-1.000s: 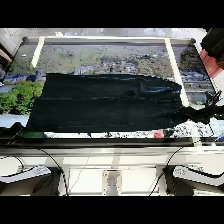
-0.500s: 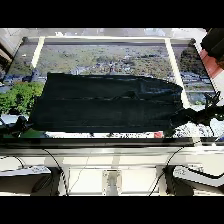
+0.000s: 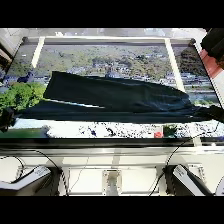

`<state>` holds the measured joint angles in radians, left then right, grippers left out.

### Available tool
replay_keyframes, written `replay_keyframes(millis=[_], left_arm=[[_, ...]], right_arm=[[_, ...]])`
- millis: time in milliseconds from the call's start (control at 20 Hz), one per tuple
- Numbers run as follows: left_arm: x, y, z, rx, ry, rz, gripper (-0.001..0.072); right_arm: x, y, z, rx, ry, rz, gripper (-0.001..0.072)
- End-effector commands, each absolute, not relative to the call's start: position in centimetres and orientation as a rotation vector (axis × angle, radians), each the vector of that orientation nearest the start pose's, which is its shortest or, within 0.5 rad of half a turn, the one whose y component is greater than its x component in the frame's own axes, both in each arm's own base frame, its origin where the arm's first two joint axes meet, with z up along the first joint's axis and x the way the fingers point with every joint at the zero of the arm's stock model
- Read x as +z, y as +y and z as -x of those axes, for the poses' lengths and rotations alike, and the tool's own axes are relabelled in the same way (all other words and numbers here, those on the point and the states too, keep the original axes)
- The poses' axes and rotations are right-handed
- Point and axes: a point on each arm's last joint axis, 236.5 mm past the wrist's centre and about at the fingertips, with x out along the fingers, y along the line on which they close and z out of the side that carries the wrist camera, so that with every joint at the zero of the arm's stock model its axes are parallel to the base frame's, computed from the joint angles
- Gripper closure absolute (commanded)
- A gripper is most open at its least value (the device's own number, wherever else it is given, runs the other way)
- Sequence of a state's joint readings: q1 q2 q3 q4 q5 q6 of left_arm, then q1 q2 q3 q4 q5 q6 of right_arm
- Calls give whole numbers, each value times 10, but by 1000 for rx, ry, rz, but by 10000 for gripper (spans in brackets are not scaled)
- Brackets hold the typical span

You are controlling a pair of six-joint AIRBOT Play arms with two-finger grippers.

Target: Fold the clothes and pants, and hang the long-sleeved shirts on hangers.

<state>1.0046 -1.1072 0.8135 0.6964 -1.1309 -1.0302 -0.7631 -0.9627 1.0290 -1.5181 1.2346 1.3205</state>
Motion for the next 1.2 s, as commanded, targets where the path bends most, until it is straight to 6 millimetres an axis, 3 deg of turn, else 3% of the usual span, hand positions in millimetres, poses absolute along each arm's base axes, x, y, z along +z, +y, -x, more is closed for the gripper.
replay_keyframes(millis=[0, 200, 400, 650, 800, 900, 950, 1050, 1150], left_arm=[[89, 174, -304, 223, 627, 795, 680], [130, 163, -298, 237, 533, 721, 679], [134, 166, -306, 220, 515, 745, 680], [133, 149, -350, 99, 621, 667, 681], [132, 135, -383, 38, 762, 582, 681], [120, 106, -406, -77, 924, 526, 681], [110, 96, -416, -104, 997, 496, 681], [82, 94, -439, -61, 1114, 443, 681], [58, 100, -459, 6, 1181, 395, 681]], right_arm=[[104, -242, -212, -649, 1034, -253, 693], [100, -246, -195, -687, 1098, -232, 693], [95, -247, -182, -707, 1159, -226, 693], [75, -230, -164, -640, 1314, -257, 693], [85, -211, -161, -567, 1356, -288, 693], [102, -189, -171, -466, 1338, -328, 693], [110, -187, -176, -446, 1317, -317, 694], [118, -201, -178, -490, 1291, -278, 694], [113, -211, -177, -514, 1313, -272, 694]])
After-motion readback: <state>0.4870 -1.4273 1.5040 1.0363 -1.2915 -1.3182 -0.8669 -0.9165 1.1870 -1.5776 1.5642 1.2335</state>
